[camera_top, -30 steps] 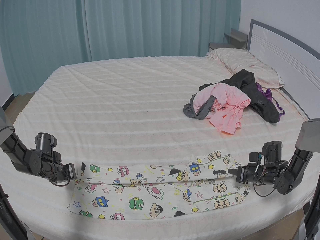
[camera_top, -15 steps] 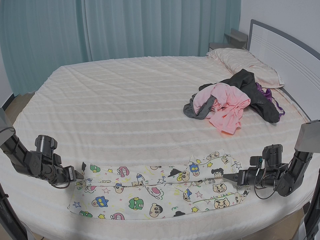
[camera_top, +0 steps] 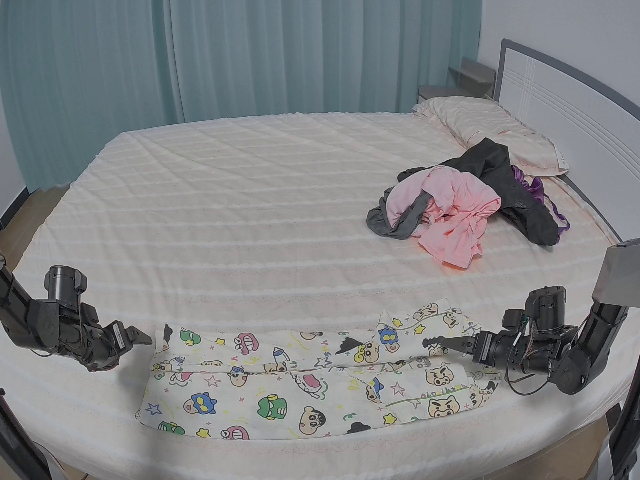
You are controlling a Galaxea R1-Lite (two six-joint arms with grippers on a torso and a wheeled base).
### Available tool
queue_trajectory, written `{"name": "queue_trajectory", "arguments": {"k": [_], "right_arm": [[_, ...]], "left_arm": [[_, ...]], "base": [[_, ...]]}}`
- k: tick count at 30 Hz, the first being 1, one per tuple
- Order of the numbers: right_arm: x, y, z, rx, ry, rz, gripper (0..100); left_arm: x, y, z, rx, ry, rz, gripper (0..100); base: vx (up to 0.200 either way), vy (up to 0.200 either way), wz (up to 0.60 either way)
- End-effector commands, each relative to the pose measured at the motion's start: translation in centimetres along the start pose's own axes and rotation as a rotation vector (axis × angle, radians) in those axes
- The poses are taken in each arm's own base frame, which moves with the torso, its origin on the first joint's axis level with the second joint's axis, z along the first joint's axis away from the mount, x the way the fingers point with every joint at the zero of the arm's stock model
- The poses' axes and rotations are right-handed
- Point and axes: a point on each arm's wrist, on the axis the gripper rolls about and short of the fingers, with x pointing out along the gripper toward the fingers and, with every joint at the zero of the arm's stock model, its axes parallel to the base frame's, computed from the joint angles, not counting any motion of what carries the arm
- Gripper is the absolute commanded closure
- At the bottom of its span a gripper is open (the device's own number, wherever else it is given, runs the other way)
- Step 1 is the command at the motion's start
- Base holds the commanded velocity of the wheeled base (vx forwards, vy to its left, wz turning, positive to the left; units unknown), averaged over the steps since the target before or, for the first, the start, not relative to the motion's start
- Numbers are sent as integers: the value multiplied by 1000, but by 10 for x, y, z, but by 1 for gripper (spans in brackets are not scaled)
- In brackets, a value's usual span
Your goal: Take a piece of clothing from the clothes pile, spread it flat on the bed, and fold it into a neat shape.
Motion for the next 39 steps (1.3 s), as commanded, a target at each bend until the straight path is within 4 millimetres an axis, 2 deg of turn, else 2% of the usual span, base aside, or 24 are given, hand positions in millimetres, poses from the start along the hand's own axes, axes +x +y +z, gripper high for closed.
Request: {"name": "queue_trajectory", "arguments": {"k": [1, 2, 7, 8, 14, 28, 29, 34, 39], "right_arm": [[16, 5, -8, 53, 35, 8, 0], [25, 5, -7, 68, 30, -2, 0], [43, 2, 2, 67, -13, -23, 0], [45, 2, 2, 67, -14, -26, 100], [44, 0, -1, 74, -12, -46, 100], [20, 0, -12, 81, -9, -72, 100], [18, -1, -13, 80, -15, -70, 0], [10, -2, -15, 76, -39, -73, 0], [-11, 4, -2, 67, -136, -70, 0]], "left_arm": [[-19, 2, 7, -110, -64, -21, 0], [-21, 2, 6, -152, -66, -23, 0], [-29, 2, -3, -175, -46, -70, 0], [-30, 2, -4, -176, -42, -82, 0], [-34, 3, -9, -179, -31, -91, 0], [-31, 7, -26, -188, 28, -78, 0], [-30, 7, -27, -187, 33, -81, 0], [-31, 6, -27, -184, 34, -88, 0], [-33, 4, -27, -208, 27, -93, 0]], "base": [[0, 0, 0], [0, 0, 0], [0, 0, 0], [0, 0, 0], [0, 0, 0], [0, 0, 0], [0, 0, 0], [0, 0, 0], [0, 0, 0]]}}
